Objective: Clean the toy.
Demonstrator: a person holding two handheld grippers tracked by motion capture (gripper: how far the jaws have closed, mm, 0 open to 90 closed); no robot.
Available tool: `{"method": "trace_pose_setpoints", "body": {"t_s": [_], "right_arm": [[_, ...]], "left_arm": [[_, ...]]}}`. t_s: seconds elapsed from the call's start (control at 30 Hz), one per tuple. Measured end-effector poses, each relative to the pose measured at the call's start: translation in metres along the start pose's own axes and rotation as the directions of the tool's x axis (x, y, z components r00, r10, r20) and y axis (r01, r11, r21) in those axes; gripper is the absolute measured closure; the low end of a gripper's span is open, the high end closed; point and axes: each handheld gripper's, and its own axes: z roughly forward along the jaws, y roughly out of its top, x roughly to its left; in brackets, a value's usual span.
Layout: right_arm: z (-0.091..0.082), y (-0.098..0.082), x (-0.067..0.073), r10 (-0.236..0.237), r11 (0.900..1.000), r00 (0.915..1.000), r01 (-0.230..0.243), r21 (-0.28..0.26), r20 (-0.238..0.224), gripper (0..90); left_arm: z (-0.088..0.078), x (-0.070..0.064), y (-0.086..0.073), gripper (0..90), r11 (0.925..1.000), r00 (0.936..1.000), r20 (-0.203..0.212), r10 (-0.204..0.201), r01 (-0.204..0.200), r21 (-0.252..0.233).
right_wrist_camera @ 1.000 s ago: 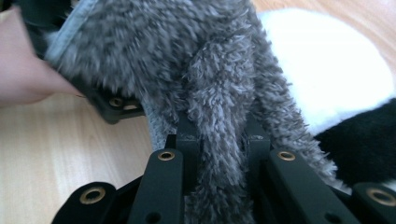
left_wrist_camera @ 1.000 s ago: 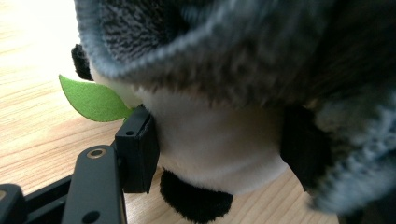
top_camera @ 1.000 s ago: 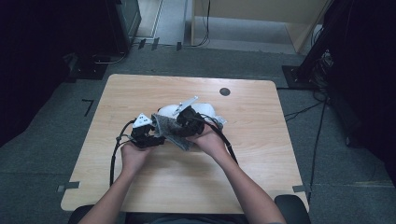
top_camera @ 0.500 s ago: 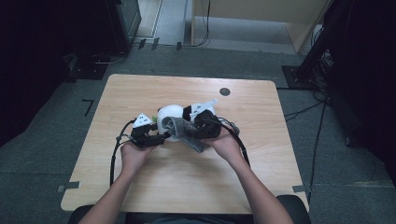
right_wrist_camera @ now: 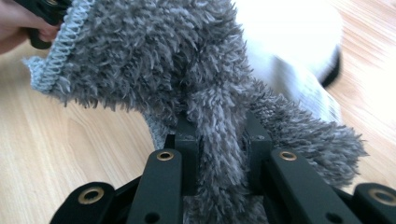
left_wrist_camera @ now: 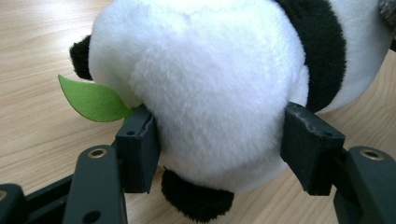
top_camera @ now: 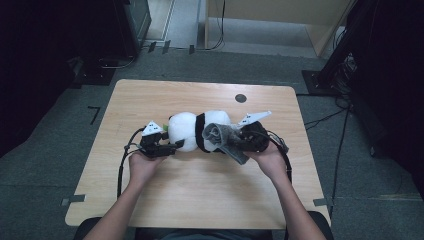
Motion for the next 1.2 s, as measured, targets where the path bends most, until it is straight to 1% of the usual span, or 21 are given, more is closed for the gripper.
{"method": "trace_pose_setpoints", "body": {"t_s": [0.1,0.23,0.3,0.4,0.47,0.6,0.73,0.77,0.87,0.93,1.0,1.07,1.17,1.2], "right_arm": [[-0.002,-0.004,-0.002,0.013,1.0,0.9999,-0.013,-0.004,-0.003,74.7],[-0.002,-0.004,0.002,-0.002,1.0,1.0,0.002,-0.001,-0.004,74.8],[-0.003,-0.003,0.004,-0.009,1.0,0.9998,0.009,-0.006,-0.018,74.9],[-0.005,-0.002,0.01,-0.03,0.999,0.9984,0.03,-0.015,-0.047,75.0],[-0.006,0.0,0.017,-0.048,0.999,0.9968,0.047,-0.02,-0.064,75.0],[0.0,0.003,0.032,-0.085,0.996,0.9916,0.084,-0.008,-0.098,75.0],[0.014,0.003,0.045,-0.111,0.993,0.9844,0.116,0.028,-0.137,75.0],[0.021,0.003,0.049,-0.117,0.991,0.9813,0.125,0.044,-0.153,75.0],[0.038,0.003,0.058,-0.128,0.986,0.9762,0.144,0.081,-0.175,74.8],[0.048,0.004,0.062,-0.131,0.984,0.9736,0.151,0.098,-0.186,74.8],[0.06,0.008,0.066,-0.142,0.979,0.9683,0.168,0.114,-0.206,74.9],[0.072,0.013,0.069,-0.15,0.976,0.9648,0.18,0.126,-0.216,75.0],[0.085,0.021,0.072,-0.156,0.973,0.9628,0.189,0.135,-0.22,75.0],[0.09,0.023,0.073,-0.157,0.973,0.9639,0.189,0.135,-0.215,75.0]], "left_arm": [[0.0,0.0,0.001,34.4,1.0,1.0,0.0,-0.002,0.002,0.001],[0.0,0.0,0.001,34.4,1.0,1.0,0.001,-0.001,0.001,0.004],[0.0,0.0,0.001,34.4,1.0,1.0,0.001,-0.001,0.001,0.005],[0.0,0.0,0.002,34.4,1.0,1.0,0.0,-0.002,0.002,0.003],[0.0,0.0,0.002,34.5,1.0,1.0,0.0,-0.004,0.004,0.001],[0.0,0.0,0.003,34.5,1.0,1.0,0.0,-0.006,0.006,0.005],[0.0,0.0,0.003,34.5,1.0,1.0,0.002,-0.004,0.004,0.006],[0.0,0.0,0.003,34.5,1.0,1.0,0.002,-0.004,0.004,0.007],[0.0,0.0,0.004,34.5,1.0,1.0,0.0,-0.004,0.004,0.006],[0.0,-0.001,0.004,34.5,1.0,1.0,-0.001,-0.004,0.004,0.008],[0.0,-0.002,0.004,34.5,1.0,1.0,-0.002,-0.001,0.001,0.008],[0.0,-0.003,0.005,34.5,0.9999,1.0,-0.003,-0.001,0.001,0.01],[0.001,-0.003,0.005,34.6,0.9999,1.0,-0.003,0.0,0.0,0.011],[0.001,-0.003,0.005,34.6,0.9999,1.0,-0.003,0.001,-0.001,0.012]]}}
